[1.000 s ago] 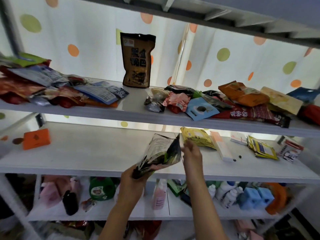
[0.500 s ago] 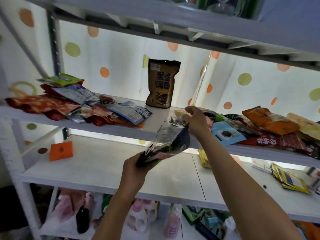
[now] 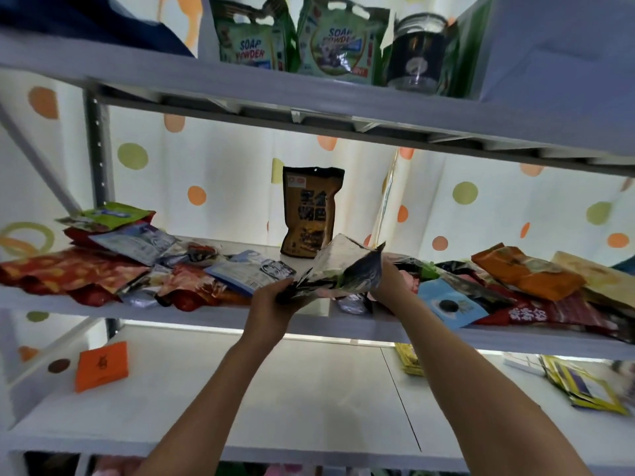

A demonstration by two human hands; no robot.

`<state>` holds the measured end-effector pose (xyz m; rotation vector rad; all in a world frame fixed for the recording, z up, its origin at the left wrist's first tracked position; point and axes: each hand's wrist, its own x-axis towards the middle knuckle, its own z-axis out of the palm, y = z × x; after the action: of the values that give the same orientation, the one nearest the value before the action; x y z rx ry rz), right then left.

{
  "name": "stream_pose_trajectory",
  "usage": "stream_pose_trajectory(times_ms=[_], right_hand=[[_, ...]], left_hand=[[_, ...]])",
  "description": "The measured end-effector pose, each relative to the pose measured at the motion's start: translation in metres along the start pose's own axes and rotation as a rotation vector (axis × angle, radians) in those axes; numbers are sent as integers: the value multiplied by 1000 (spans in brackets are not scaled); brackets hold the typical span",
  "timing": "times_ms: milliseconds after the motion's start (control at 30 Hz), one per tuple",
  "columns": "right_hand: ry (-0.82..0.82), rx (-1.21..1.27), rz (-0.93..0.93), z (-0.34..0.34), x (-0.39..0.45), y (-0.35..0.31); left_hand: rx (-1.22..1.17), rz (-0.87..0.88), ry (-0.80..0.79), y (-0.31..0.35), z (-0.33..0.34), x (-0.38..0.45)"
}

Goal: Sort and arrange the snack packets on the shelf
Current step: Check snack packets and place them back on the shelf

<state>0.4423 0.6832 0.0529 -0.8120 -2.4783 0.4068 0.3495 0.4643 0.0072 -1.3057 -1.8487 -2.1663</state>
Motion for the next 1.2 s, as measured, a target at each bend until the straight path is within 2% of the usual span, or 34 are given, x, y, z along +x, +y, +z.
stream_pose_trajectory(times_ms=[67, 167, 433, 700, 833, 933, 1200], right_hand=[[-5, -2, 23, 1, 2, 2], [-22, -22, 47, 2, 6, 3], [-108, -42, 63, 15, 36, -1], [-267, -300, 33, 29, 59, -10], [-291, -476, -45, 48, 87, 14], [-333, -504, -78, 35, 85, 13], [-220, -637, -148, 35, 74, 8]], left_hand=[[36, -87, 6, -10, -1, 4], [59, -103, 76, -22, -2, 12], [-8, -175, 101, -43, -5, 23], [-168, -223, 104, -44, -1, 26], [-144, -229, 104, -47, -1, 26], [-82, -211, 111, -53, -2, 26], [26, -213, 83, -60, -4, 29]])
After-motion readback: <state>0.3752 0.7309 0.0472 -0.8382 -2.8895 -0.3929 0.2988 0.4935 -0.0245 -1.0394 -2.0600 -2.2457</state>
